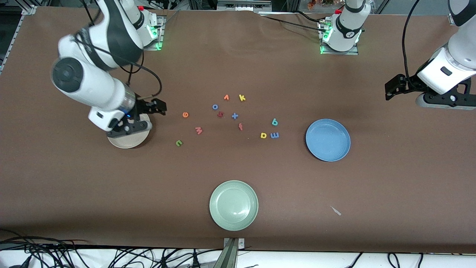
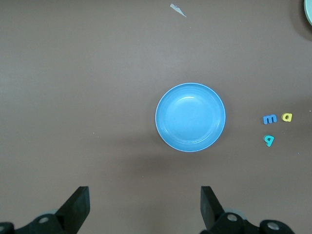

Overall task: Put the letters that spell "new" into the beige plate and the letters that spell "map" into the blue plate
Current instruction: 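Reach the right gripper to the pink w while the left gripper reaches the blue m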

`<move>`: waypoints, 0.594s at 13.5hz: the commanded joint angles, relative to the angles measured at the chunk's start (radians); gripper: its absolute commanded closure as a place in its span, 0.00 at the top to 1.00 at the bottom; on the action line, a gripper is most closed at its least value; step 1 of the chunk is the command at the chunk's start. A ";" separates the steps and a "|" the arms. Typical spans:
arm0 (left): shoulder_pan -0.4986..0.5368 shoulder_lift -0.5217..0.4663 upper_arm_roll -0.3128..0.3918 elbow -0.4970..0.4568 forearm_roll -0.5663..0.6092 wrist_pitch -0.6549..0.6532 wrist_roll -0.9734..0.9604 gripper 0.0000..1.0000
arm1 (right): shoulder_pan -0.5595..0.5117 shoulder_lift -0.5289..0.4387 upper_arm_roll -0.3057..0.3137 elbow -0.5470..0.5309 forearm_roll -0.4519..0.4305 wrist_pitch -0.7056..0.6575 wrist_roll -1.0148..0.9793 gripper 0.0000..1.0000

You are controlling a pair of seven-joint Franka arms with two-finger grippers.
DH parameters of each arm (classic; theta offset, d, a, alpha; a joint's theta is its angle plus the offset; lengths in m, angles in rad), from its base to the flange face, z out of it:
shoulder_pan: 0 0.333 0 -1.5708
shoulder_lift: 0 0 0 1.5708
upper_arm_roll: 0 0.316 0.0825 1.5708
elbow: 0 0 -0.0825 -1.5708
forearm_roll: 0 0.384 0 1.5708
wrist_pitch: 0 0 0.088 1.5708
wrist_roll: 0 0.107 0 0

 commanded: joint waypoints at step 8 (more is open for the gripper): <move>-0.019 0.107 -0.001 0.030 -0.015 0.016 0.011 1.00 | 0.165 0.233 -0.003 -0.111 -0.073 0.424 0.019 1.00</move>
